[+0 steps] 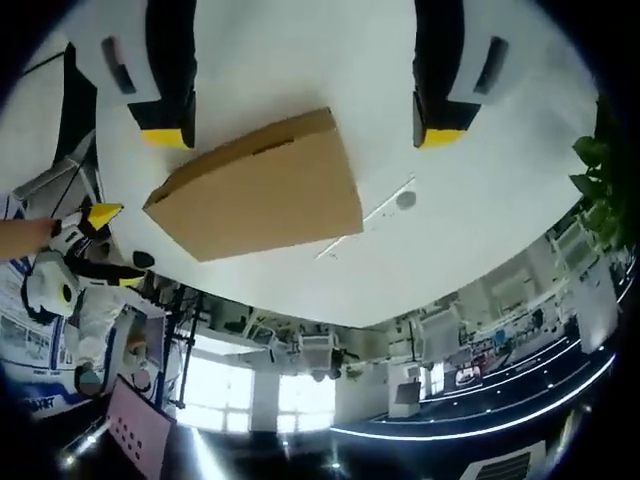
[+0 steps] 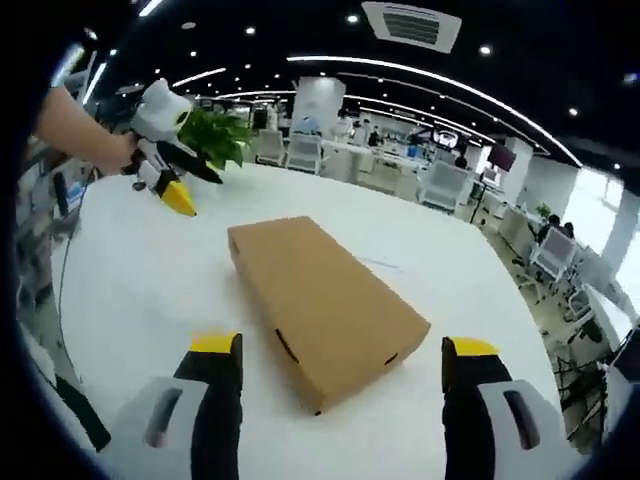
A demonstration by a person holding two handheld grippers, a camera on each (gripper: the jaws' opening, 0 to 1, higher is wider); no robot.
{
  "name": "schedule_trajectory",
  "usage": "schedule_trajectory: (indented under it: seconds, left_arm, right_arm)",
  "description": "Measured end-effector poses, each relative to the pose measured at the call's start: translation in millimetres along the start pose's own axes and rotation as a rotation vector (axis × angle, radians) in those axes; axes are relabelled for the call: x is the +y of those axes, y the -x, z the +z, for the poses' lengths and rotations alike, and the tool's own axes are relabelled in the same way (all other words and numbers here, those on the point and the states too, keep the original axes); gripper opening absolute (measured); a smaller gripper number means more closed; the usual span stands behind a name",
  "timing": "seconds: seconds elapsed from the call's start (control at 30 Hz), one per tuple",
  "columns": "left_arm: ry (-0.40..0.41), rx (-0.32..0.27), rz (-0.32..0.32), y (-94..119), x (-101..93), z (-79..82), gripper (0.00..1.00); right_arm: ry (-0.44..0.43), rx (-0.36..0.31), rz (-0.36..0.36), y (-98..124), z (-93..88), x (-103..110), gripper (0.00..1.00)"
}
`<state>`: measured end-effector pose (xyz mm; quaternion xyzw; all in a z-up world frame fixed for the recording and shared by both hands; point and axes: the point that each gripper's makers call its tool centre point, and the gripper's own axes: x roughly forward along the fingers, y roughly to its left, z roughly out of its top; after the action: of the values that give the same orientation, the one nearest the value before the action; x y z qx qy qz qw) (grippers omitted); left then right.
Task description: Operate the shoe box by opening the lid, removing the specified soft item, and placing it in the target area until the item is outside and the box remains undamaged.
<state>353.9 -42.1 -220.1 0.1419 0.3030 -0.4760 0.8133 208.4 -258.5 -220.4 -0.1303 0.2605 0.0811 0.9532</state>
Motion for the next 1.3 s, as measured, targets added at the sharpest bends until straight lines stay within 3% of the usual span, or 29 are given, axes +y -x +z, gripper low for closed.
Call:
schedule_trajectory:
  seconds: [0.03, 0.07, 0.13, 0.2, 0.27, 0.33, 0.4, 0.43, 0.5, 0.7, 0.8, 0.87, 1.0, 1.3]
  left_arm:
    - [-0.009, 0.031, 0.024, -1.2, 4.1, -6.9, 0.93]
    - [-0.018, 0.035, 0.024, -3.7, 4.9, -9.5, 0.97]
    - [-0.045, 0.071, 0.010, -2.6, 0.7, -16.2, 0.99]
    - [-0.058, 0.072, -0.010, -3.3, 2.0, -17.8, 0.99]
    - [-0.026, 0.080, 0.006, -5.5, 8.3, -21.0, 0.99]
    - [0.003, 0.069, -0.007, -6.8, 3.9, -19.3, 0.96]
    - [-0.003, 0.075, -0.005, -7.3, -3.1, -17.9, 0.93]
    - [-0.095, 0.097, -0.013, -8.7, -8.2, -17.2, 0.91]
    - [-0.193, 0.098, -0.031, -13.5, -20.0, -10.7, 0.86]
    - [-0.179, 0.146, -0.024, -28.2, -15.7, -18.6, 0.87]
    - [-0.154, 0.226, -0.039, -31.0, -13.4, -38.6, 0.92]
    - [-0.150, 0.226, -0.035, -32.3, -12.0, -41.4, 0.91]
    - [-0.068, 0.211, -0.062, -35.4, -16.3, -42.2, 0.88]
    - [-0.123, 0.202, -0.061, -42.0, -11.6, -36.2, 0.77]
  right_arm:
    - [-0.077, -0.015, 0.064, -1.5, 2.5, 11.0, 0.89]
    - [-0.115, 0.018, 0.083, -1.9, -1.5, 15.2, 0.92]
    - [-0.103, 0.018, 0.055, -1.7, -1.8, 9.7, 0.90]
    - [-0.130, -0.001, 0.041, -0.5, -1.2, 8.5, 0.91]
    - [-0.152, -0.025, 0.030, 1.5, -3.3, 7.9, 0.90]
    - [-0.151, -0.129, 0.008, 5.8, 5.4, 6.6, 0.83]
    - [-0.158, -0.150, 0.002, 10.0, 4.4, 8.8, 0.83]
    - [-0.172, -0.138, 0.007, 8.8, -1.0, 11.8, 0.86]
    - [-0.169, -0.119, 0.009, 2.6, -9.3, 16.1, 0.87]
    - [-0.177, -0.077, -0.024, 0.1, -21.4, 13.0, 0.87]
    - [-0.207, -0.076, -0.027, 2.8, -28.4, 16.6, 0.88]
    - [-0.211, -0.075, -0.025, 2.8, -34.1, 19.7, 0.87]
    - [-0.218, -0.032, -0.007, 1.1, -41.9, 21.7, 0.70]
    - [-0.164, -0.009, -0.019, -7.2, -45.3, 15.2, 0.69]
